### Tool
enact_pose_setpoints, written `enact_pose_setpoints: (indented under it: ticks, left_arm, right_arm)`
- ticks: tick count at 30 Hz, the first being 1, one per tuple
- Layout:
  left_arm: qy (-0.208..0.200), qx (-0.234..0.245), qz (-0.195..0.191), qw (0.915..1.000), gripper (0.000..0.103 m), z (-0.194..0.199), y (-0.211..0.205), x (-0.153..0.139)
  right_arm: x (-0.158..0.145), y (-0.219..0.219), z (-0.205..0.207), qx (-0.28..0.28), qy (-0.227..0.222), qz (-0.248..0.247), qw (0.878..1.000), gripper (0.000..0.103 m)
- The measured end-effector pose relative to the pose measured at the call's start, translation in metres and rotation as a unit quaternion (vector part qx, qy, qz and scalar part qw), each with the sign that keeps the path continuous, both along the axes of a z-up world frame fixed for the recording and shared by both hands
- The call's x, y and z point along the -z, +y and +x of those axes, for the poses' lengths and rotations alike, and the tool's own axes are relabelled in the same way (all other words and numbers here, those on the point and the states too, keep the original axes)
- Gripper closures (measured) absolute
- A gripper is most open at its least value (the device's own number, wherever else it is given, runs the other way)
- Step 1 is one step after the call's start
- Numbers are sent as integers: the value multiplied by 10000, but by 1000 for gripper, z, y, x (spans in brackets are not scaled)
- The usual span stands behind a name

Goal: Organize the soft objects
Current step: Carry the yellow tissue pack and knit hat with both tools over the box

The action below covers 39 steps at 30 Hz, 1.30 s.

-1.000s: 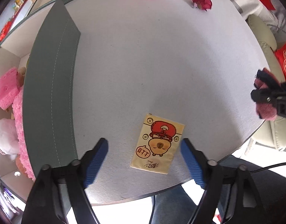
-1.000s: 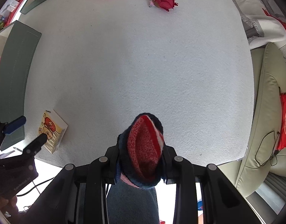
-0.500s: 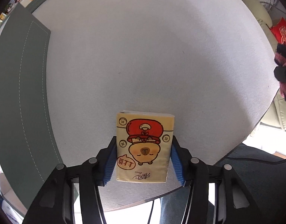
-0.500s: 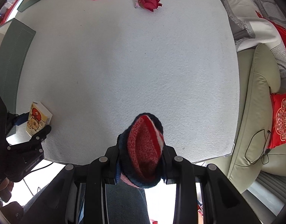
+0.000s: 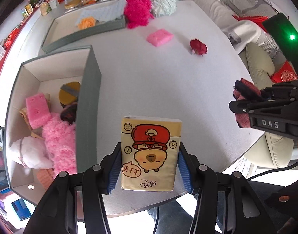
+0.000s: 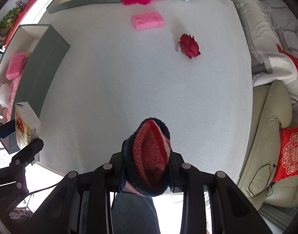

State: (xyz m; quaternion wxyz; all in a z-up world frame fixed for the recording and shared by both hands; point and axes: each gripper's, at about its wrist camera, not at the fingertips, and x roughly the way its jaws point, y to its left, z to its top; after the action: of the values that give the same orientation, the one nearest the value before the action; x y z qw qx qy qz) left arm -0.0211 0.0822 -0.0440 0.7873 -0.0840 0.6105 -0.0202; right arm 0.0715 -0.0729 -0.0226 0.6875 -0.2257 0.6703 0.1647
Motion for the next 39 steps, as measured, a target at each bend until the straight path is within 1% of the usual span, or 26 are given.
enact_pose_setpoints:
  ticks: [6,10,15,19,21,24,29,34,39]
  left_arm:
    - [-357,-546,88,9978,49,-2,33,-28]
    - [-577,-937,175,9938,49,-23,65,-52]
    - [-723,-1559,328,9846,49,-40,101,-70]
    - [-817,-2106,538,9727,49,-56,128,-78]
    - [-808,-2334,624,9670,49,-64,142,-78]
    - [-687,-2658,675,9592,49,-76,161,-75]
    - [-388,-3006,688,9505,49,-88,183,-58]
    - [-213,-3157,713,9459,49,-91,193,-46]
    - [-105,-3228,708,9437,49,-92,198,-39]
  right_arm:
    - [-32,49,-1,-347,-227,203,9989,69]
    - [-52,84,7,-539,-331,363,9973,69]
    - [-67,122,8,-862,-411,589,9937,69]
    - [-80,158,2,-1160,-406,775,9894,69]
    - [-84,174,-3,-1319,-397,868,9867,69]
    - [-88,198,-11,-1556,-368,978,9823,69]
    - [-86,230,-23,-1778,-179,1093,9778,69]
    - [-81,252,-32,-1936,-68,1122,9746,69]
    - [-78,263,-37,-2043,-38,1107,9726,69]
